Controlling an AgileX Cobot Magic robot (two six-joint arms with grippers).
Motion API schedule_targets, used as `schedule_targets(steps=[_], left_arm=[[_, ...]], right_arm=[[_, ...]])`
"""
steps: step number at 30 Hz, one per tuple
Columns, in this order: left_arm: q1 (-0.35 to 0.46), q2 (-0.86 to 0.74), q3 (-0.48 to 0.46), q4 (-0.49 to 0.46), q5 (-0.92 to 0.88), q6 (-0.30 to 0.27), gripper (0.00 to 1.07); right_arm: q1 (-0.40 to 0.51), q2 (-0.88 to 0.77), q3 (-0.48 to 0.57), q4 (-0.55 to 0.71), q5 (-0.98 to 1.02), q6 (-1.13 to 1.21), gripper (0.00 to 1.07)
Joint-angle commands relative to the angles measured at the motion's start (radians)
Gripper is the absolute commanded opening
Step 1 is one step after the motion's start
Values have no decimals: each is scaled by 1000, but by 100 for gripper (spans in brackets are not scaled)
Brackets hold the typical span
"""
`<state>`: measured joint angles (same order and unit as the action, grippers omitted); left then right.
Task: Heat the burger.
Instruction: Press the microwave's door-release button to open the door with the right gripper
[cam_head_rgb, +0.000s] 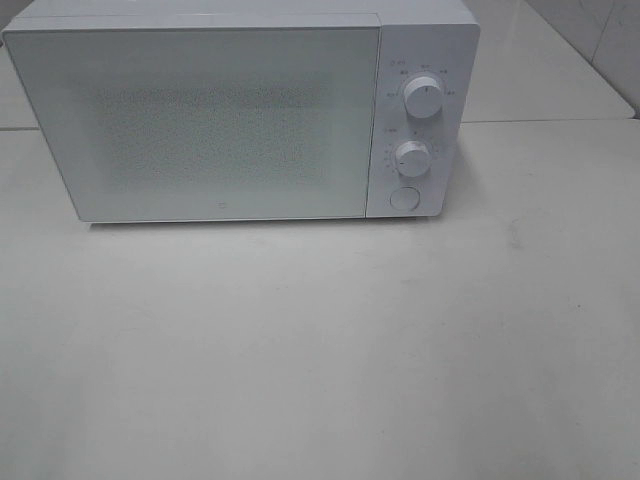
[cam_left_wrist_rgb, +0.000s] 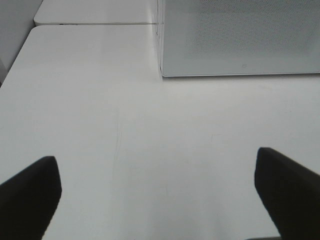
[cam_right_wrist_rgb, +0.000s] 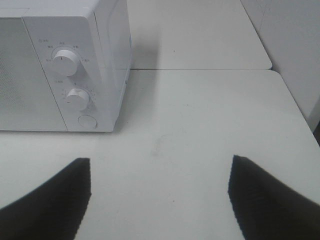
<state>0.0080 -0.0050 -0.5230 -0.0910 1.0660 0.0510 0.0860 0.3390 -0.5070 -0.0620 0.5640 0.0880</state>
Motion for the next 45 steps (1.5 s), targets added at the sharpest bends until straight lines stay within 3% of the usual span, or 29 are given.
schedule_targets(steps=[1, 23, 45], left_arm=[[4, -19, 0, -3, -4, -6, 98], [4, -19, 0, -3, -4, -6, 98], [4, -19, 0, -3, -4, -6, 98]], right_arm=[[-5, 67, 5, -4, -87, -1, 75], [-5, 466, 5, -2, -508, 4, 75], [31, 860, 44, 0, -1081, -13, 75]])
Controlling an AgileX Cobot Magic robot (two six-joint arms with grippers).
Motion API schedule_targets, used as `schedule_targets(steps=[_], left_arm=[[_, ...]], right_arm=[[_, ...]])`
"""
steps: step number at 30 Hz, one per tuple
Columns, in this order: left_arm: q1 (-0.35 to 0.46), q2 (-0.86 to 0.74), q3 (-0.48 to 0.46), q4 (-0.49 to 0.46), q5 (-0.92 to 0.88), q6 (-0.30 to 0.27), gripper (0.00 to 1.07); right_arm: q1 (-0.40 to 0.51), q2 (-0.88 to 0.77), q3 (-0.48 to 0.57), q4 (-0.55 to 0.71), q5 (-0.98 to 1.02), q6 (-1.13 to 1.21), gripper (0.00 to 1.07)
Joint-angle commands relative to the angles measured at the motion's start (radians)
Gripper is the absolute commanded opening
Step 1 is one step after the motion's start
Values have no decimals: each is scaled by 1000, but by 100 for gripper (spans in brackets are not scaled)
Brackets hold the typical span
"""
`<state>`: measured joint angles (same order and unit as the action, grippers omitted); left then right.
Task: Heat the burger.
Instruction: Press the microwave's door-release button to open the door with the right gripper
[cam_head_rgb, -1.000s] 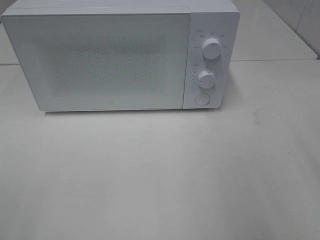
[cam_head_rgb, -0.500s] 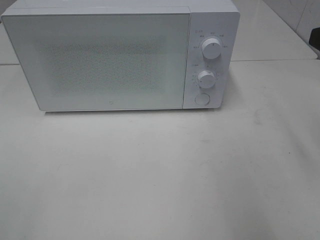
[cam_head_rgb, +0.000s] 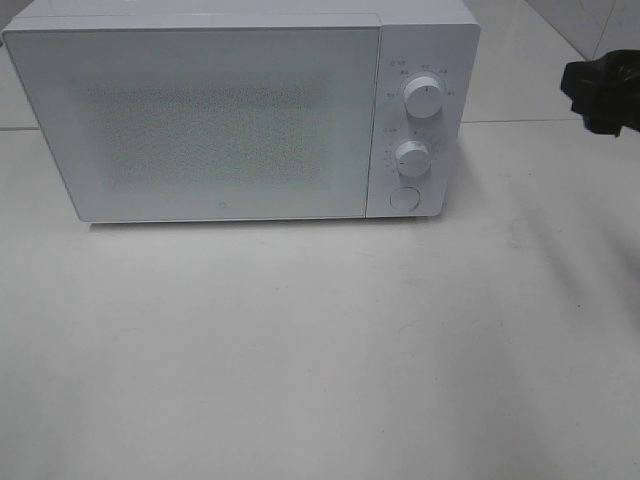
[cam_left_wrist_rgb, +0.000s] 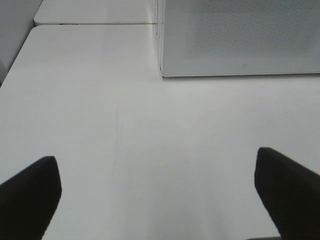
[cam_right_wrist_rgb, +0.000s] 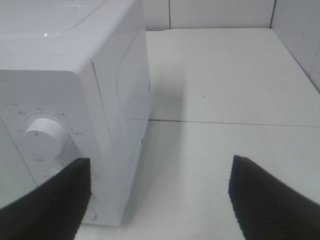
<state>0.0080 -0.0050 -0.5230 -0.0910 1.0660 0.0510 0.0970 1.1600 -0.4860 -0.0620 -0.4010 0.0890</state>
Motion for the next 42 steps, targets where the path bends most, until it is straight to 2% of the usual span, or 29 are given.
schedule_targets(steps=[1, 3, 4, 6, 8, 9, 14, 20, 21, 23, 25, 28, 29, 31, 33, 42], left_arm=[[4, -19, 0, -3, -4, -6, 98], [4, -19, 0, -3, -4, -6, 98], [4, -19, 0, -3, -4, -6, 98], [4, -19, 0, -3, -4, -6, 98], [4, -19, 0, -3, -4, -6, 98], [4, -19, 0, -3, -4, -6, 98], [4, -19, 0, -3, -4, -6, 98], [4, -19, 0, -3, -4, -6, 98], [4, -19, 0, -3, -4, -6, 98], [4, -19, 0, -3, -4, -6, 98], [4, -19, 0, -3, -4, -6, 98], [4, -19, 0, -3, -4, -6, 98], [4, -19, 0, -3, -4, -6, 98], [4, -19, 0, -3, -4, -6, 98], [4, -19, 0, -3, -4, -6, 98], [4, -19, 0, -3, -4, -6, 98]], right_arm=[[40, 80, 48, 12, -208, -27, 75], [53, 99, 63, 38, -256, -39, 75], [81, 131, 88, 102, -331, -82, 75], [94, 144, 100, 134, -367, -103, 75], [146, 187, 132, 245, -461, -173, 75], [146, 187, 132, 245, -461, -173, 75], [275, 281, 155, 398, -572, -266, 75], [354, 335, 155, 443, -637, -308, 75], [402, 356, 155, 475, -667, -328, 75], [426, 368, 155, 498, -681, -337, 75], [514, 414, 155, 608, -736, -362, 75], [541, 424, 155, 643, -753, -371, 75], [599, 442, 155, 706, -790, -390, 75], [629, 451, 155, 737, -807, -395, 75], [718, 480, 155, 814, -846, -399, 75], [839, 533, 151, 895, -886, -399, 75]])
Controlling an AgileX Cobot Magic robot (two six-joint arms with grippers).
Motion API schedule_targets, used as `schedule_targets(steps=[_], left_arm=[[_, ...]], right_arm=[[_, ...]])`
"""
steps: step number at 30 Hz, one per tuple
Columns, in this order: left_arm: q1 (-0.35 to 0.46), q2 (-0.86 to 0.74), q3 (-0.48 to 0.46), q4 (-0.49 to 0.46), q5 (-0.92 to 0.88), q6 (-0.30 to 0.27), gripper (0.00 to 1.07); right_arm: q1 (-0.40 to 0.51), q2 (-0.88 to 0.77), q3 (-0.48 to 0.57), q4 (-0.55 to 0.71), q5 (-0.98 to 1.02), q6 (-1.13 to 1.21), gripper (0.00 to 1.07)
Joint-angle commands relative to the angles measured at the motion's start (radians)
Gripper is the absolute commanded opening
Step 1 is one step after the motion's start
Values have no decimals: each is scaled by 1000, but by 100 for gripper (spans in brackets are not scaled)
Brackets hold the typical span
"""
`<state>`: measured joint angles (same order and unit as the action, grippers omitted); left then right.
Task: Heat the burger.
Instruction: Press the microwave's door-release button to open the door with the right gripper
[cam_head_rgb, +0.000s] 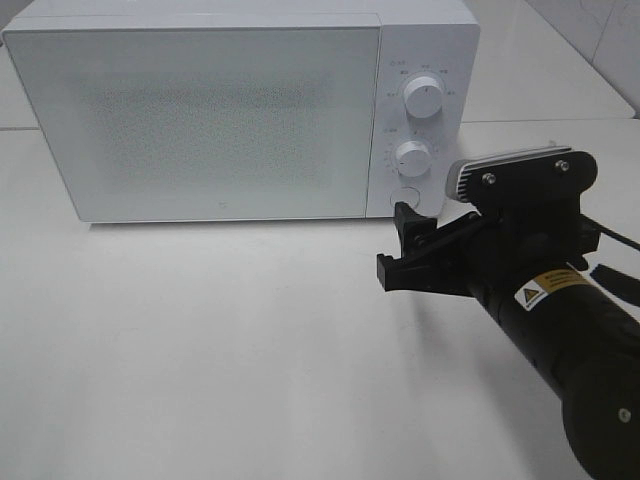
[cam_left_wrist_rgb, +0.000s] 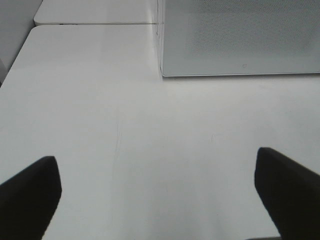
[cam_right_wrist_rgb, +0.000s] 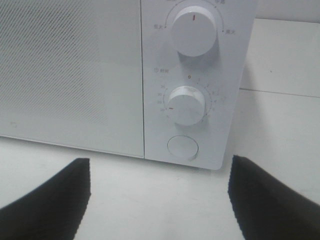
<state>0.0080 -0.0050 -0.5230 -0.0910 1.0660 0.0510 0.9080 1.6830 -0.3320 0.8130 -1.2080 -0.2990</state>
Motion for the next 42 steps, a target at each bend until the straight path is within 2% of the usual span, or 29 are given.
schedule_targets(steps=[1, 9, 14, 19, 20, 21, 23, 25, 26, 28, 29, 30, 31, 33, 34, 35, 37, 39, 42], left_arm=[[4, -19, 0, -3, -4, -6, 98], [4, -19, 0, -3, -4, -6, 98], [4, -19, 0, -3, -4, -6, 98], [4, -19, 0, -3, -4, -6, 98], [4, -19, 0, -3, -4, -6, 98], [4, -19, 0, -3, -4, -6, 98], [4, -19, 0, -3, -4, -6, 98], [4, -19, 0, -3, -4, -6, 98], [4, -19, 0, -3, -4, -6, 98], [4, -19, 0, -3, -4, -6, 98], [4, -19, 0, -3, -4, -6, 98], [4, -19, 0, -3, -4, -6, 98], [4, -19, 0, -3, -4, -6, 98], [4, -19, 0, -3, -4, -6, 98], [4, -19, 0, -3, -4, -6, 98], [4, -19, 0, -3, -4, -6, 98], [4, -19, 0, -3, -4, -6, 98], [4, -19, 0, -3, -4, -6, 98], [4, -19, 0, -3, -4, -6, 98]], right_arm=[[28, 10, -3, 20, -79, -11, 75], [41, 19, -3, 23, -75, 49, 75], [41, 19, -3, 11, -72, 226, 73], [41, 19, -3, 11, -73, 553, 65], [41, 19, -3, 11, -73, 553, 65], [41, 19, -3, 12, -73, 669, 61], [41, 19, -3, 12, -73, 719, 59], [41, 19, -3, 12, -73, 897, 51], [41, 19, -3, 12, -73, 897, 51], [41, 19, -3, 14, -73, 1055, 43], [41, 19, -3, 14, -73, 1055, 43], [41, 19, -3, 15, -73, 1153, 36], [41, 19, -3, 15, -73, 1153, 36], [41, 19, -3, 16, -73, 1298, 25], [41, 19, -3, 16, -73, 1298, 25], [41, 19, -3, 16, -72, 1392, 18], [41, 19, -3, 16, -72, 1435, 15], [41, 19, -3, 29, -62, 1524, 5], [39, 19, -3, 54, -43, 1550, 0]])
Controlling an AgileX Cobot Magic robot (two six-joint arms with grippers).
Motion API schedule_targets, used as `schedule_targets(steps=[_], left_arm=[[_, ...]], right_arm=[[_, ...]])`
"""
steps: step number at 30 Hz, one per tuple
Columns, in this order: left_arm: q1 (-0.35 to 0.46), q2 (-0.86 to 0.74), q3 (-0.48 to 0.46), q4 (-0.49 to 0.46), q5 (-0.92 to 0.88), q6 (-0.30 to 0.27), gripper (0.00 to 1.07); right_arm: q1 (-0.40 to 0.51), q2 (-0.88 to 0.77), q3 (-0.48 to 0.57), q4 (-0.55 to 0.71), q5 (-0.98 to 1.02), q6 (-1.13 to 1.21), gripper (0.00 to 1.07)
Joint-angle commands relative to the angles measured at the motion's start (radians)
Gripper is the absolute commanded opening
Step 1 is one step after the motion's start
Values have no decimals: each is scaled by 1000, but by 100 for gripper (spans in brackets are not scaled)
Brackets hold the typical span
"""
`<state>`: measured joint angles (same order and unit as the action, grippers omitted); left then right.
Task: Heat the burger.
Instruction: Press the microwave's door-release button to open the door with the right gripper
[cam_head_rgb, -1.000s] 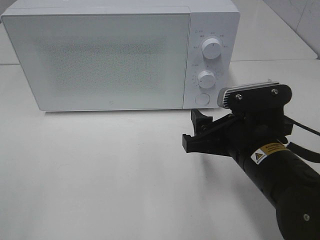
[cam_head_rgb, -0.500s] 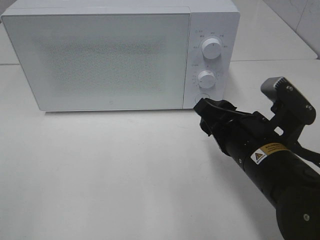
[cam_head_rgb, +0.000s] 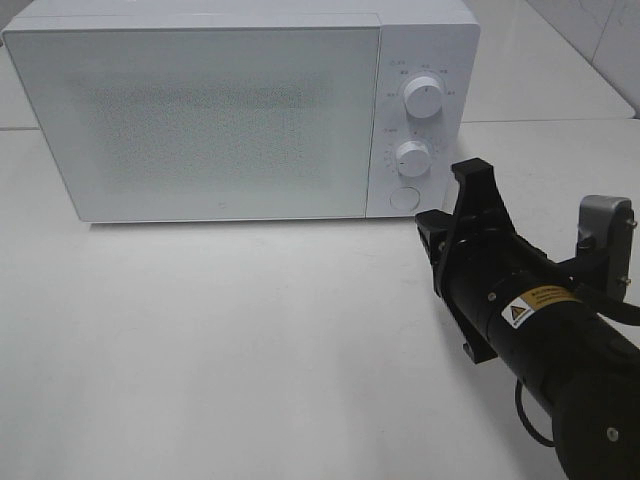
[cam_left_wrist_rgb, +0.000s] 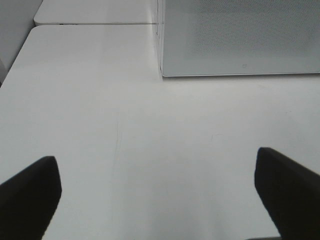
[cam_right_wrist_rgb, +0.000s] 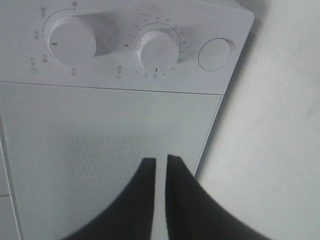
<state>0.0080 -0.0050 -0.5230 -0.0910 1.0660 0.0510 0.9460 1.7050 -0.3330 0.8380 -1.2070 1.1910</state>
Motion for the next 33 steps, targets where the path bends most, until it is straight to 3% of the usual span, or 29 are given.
schedule_targets(steps=[1, 5, 17, 25, 33], left_arm=[[4, -19, 0, -3, -4, -6, 98], [4, -19, 0, -3, -4, -6, 98], [4, -19, 0, -3, -4, -6, 98], [4, -19, 0, -3, -4, -6, 98], [4, -19, 0, -3, -4, -6, 98]], right_arm=[[-4, -3, -2, 45, -25, 63, 0], [-4, 5, -14, 98, -18, 62, 0], [-69, 97, -86, 82, 52, 159, 0], [-200, 102, -181, 28, 206, 104, 0], [-261, 147, -231, -25, 240, 71, 0]])
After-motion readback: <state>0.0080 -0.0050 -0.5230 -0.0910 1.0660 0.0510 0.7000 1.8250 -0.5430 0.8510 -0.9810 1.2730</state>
